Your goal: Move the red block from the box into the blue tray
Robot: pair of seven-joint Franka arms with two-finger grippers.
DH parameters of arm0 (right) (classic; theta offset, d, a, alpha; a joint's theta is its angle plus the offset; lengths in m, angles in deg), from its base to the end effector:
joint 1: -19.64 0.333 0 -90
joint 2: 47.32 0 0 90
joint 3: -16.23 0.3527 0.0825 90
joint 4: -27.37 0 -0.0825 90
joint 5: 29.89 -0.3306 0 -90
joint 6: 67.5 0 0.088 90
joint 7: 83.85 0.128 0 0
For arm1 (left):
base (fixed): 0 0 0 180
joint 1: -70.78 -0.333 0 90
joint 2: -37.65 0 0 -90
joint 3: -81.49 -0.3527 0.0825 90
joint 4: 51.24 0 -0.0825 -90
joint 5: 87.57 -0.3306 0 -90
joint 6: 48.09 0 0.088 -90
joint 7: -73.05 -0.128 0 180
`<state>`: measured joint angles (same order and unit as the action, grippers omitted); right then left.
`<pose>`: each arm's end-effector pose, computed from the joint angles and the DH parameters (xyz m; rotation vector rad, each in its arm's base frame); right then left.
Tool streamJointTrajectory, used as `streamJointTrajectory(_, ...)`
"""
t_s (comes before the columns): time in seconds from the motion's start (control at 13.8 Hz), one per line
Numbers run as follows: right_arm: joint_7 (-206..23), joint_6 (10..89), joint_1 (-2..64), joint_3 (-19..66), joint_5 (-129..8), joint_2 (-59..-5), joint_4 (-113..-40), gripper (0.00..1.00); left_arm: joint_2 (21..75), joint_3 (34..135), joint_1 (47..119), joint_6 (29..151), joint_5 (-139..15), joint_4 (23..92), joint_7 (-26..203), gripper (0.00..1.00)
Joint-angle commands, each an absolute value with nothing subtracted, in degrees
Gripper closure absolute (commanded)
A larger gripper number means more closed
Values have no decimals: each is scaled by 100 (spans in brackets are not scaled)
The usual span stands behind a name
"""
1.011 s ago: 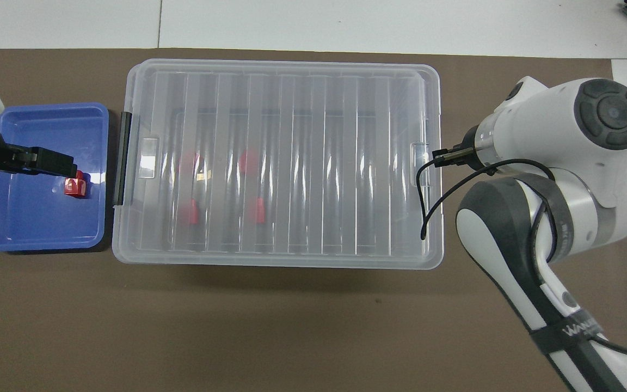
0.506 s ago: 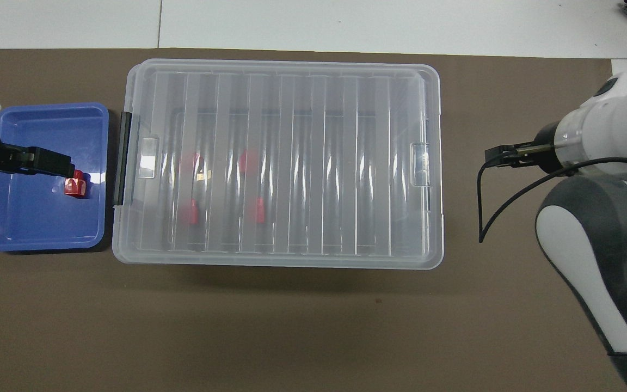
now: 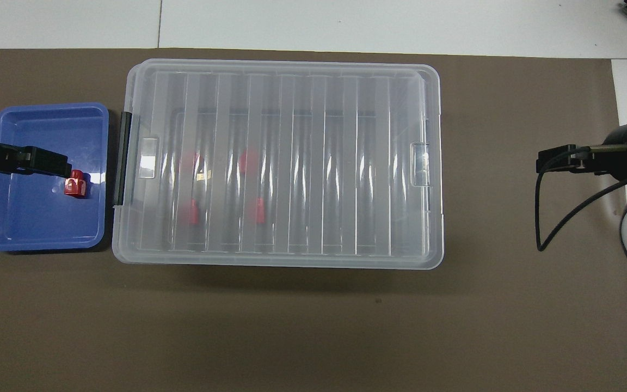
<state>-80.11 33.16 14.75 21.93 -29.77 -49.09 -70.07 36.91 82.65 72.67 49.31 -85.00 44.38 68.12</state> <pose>0.5075 0.0078 0.6176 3.1359 -0.0796 0.1367 0.5069 -0.0323 0.6169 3.0902 -0.2081 0.0692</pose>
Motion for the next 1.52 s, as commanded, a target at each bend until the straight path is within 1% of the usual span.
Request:
streamJointTrajectory(0.0,-7875,2884,1454,2247,-2866,-4689,-6422,2,3554,8254,7246,5026,-8590,4588,6796,0)
streamJointTrajectory(0.22,-7875,2532,1471,2247,-2751,-4575,-6105,2,3554,8254,7245,5044,-8590,4588,6822,0)
streamJointTrajectory(0.58,-7858,2531,1489,2282,-2804,-4732,-6420,0,3554,8254,7245,5044,-8582,4545,6813,0)
streamJointTrajectory(0.79,-7910,2523,1480,2308,-2804,-4724,-6421,0,3554,8254,7272,4939,-8555,4378,6840,0)
streamJointTrajectory(1.01,-7928,2408,1489,2308,-2830,-4732,-6421,0,3510,8246,7254,4921,-8555,4360,6831,0)
streamJointTrajectory(1.44,-7876,2443,1489,2308,-2857,-4750,-6465,0,3431,8254,7219,4894,-8564,4386,6796,0)
